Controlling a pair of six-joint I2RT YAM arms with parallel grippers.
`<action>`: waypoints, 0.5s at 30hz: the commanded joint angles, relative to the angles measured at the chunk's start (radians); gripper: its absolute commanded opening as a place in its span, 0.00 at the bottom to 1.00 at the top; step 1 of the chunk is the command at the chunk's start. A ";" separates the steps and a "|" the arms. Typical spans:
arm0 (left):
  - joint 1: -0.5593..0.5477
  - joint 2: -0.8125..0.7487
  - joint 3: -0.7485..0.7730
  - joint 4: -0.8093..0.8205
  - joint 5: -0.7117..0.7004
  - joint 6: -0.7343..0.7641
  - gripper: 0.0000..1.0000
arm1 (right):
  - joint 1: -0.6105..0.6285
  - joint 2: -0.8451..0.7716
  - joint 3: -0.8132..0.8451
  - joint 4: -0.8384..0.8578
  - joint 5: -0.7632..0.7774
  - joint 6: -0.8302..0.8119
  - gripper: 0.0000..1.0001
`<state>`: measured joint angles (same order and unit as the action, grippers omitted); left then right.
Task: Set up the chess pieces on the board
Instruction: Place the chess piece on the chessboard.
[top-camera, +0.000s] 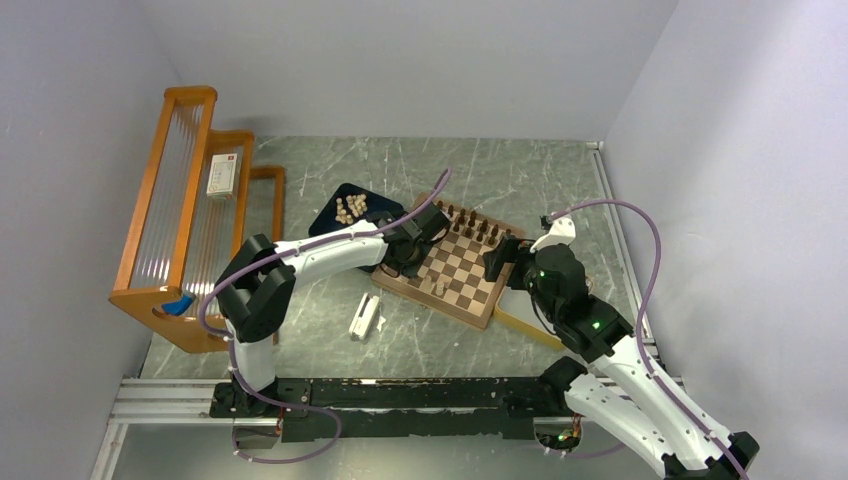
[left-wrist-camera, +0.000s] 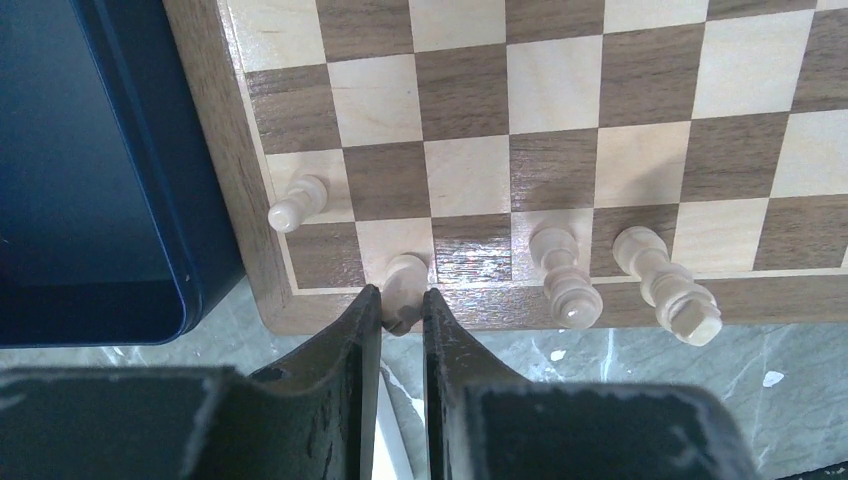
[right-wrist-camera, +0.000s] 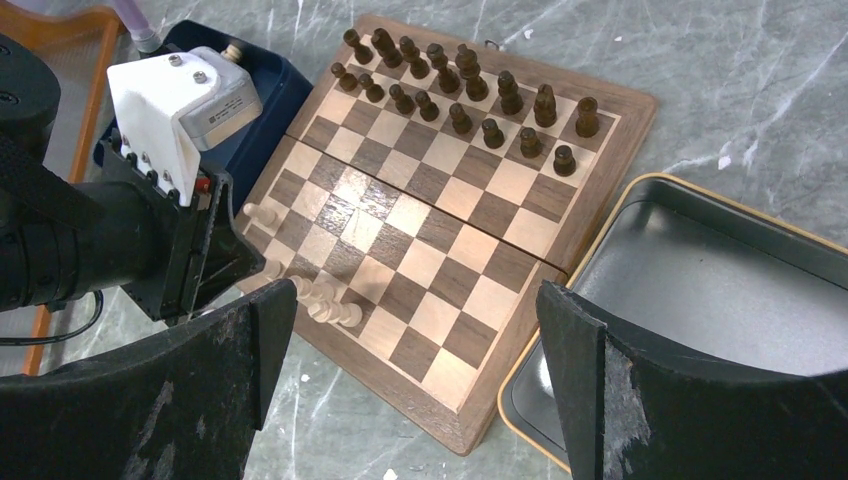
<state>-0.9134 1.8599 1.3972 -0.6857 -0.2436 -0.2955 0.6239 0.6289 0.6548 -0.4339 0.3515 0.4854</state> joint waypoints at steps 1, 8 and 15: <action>0.000 0.008 -0.009 0.037 -0.025 -0.010 0.12 | 0.004 -0.011 0.014 0.008 0.007 0.001 0.94; 0.010 0.017 0.003 0.031 -0.036 -0.004 0.13 | 0.004 -0.006 0.021 0.007 0.009 -0.001 0.94; 0.010 0.014 -0.013 0.040 -0.019 -0.010 0.14 | 0.004 -0.014 0.009 0.013 0.009 -0.002 0.95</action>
<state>-0.9066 1.8629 1.3949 -0.6754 -0.2588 -0.2962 0.6239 0.6289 0.6548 -0.4335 0.3515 0.4854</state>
